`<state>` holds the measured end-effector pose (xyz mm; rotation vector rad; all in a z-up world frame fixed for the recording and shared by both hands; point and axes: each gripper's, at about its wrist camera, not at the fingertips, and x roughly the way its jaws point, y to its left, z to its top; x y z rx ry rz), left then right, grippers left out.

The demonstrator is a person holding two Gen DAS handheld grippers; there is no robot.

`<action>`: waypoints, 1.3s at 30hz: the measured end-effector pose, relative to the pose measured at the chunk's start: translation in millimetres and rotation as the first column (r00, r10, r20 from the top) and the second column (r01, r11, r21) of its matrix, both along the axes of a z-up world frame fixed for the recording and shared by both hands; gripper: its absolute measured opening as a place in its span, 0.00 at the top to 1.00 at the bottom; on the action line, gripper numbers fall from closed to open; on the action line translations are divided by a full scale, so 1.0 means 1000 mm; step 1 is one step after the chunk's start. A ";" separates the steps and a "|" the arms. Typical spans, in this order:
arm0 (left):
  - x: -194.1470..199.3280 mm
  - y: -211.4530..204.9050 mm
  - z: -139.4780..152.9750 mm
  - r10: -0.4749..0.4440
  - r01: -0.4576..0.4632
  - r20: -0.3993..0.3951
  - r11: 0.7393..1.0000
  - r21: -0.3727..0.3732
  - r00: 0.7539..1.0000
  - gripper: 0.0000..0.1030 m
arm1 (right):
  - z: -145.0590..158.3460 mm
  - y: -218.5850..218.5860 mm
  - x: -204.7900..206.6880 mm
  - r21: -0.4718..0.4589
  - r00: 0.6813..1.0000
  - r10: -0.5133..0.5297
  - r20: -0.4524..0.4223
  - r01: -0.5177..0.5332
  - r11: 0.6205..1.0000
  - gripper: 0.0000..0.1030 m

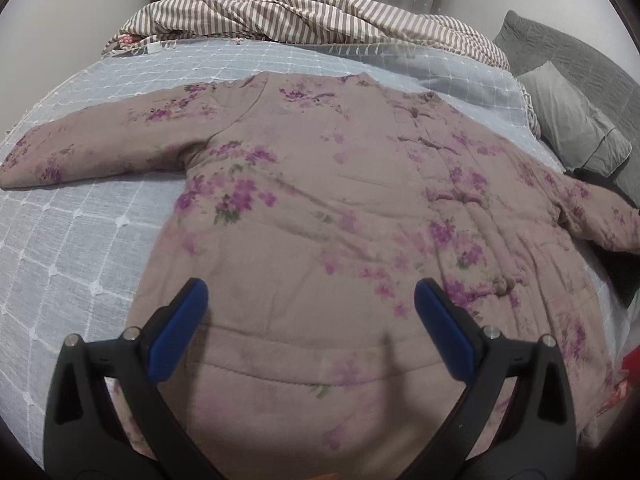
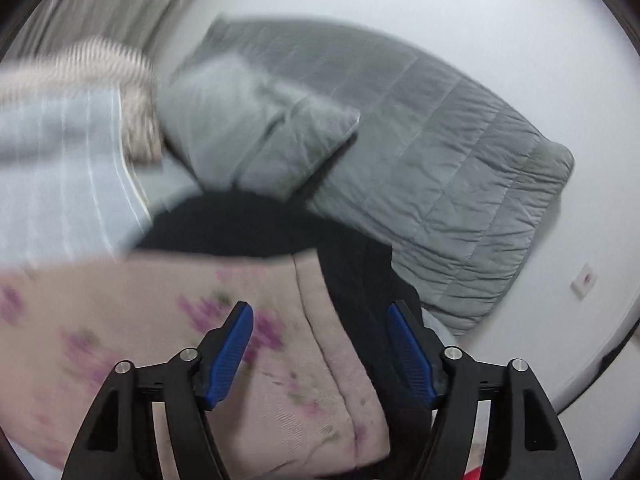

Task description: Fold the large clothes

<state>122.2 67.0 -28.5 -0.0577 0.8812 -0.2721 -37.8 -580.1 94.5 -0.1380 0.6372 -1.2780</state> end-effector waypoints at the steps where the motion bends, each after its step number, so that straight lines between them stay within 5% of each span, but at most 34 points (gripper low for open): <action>1: 0.001 -0.002 0.001 0.001 -0.001 -0.002 1.000 -0.013 1.000 0.00 | 0.003 0.009 0.007 0.002 0.999 0.028 0.021 -0.028 1.000 0.30; 4: 0.006 -0.012 0.002 0.006 -0.006 0.000 0.999 -0.032 1.000 0.00 | 0.005 0.062 0.044 0.036 0.975 0.217 0.038 -0.218 0.975 0.30; 7: 0.010 -0.022 0.000 0.007 -0.007 -0.004 0.999 -0.034 1.000 0.00 | -0.024 0.120 0.101 0.203 0.902 0.426 0.065 -0.430 0.880 0.30; 11: 0.015 -0.031 -0.013 0.007 -0.007 -0.019 1.000 0.001 1.000 0.00 | -0.073 0.155 0.155 0.414 0.861 0.489 0.137 -0.498 0.762 0.32; 13: 0.018 -0.030 -0.021 0.012 -0.011 -0.045 1.000 0.025 0.999 0.00 | -0.098 0.155 0.170 0.476 0.868 0.480 0.125 -0.477 0.739 0.35; 16: 0.024 -0.024 -0.034 0.032 -0.028 -0.112 0.999 0.037 0.993 0.00 | -0.138 0.128 0.173 0.518 0.915 0.402 0.030 -0.358 0.777 0.40; 18: 0.026 -0.019 -0.036 0.031 -0.029 -0.131 0.999 0.018 0.991 0.00 | -0.148 0.103 0.160 0.542 0.940 0.338 0.041 -0.305 0.783 0.34; 20: 0.025 -0.019 -0.034 0.026 -0.024 -0.127 1.000 0.018 0.992 0.00 | -0.145 0.087 0.151 0.581 0.952 0.300 0.067 -0.281 0.764 0.33; 24: 0.023 -0.020 -0.029 0.010 -0.006 -0.121 1.000 0.029 0.993 0.00 | -0.122 0.095 0.148 0.571 0.959 0.285 0.015 -0.242 0.784 0.31; 28: 0.025 -0.007 -0.018 0.033 -0.037 -0.129 0.999 -0.026 0.991 0.00 | -0.092 0.125 0.127 0.568 0.946 0.309 0.096 -0.307 0.763 0.29; 33: 0.032 0.018 -0.014 0.094 -0.109 -0.186 0.992 -0.068 0.978 0.01 | -0.063 0.175 0.085 0.597 0.922 0.321 0.218 -0.386 0.704 0.19; 37: 0.035 0.044 -0.009 0.174 -0.194 -0.188 0.976 -0.094 0.967 0.01 | -0.058 0.210 0.065 0.648 0.898 0.320 0.303 -0.440 0.622 0.19; 39: 0.036 0.061 -0.007 0.210 -0.234 -0.190 0.966 -0.113 0.959 0.00 | -0.059 0.224 0.060 0.649 0.891 0.328 0.315 -0.454 0.610 0.18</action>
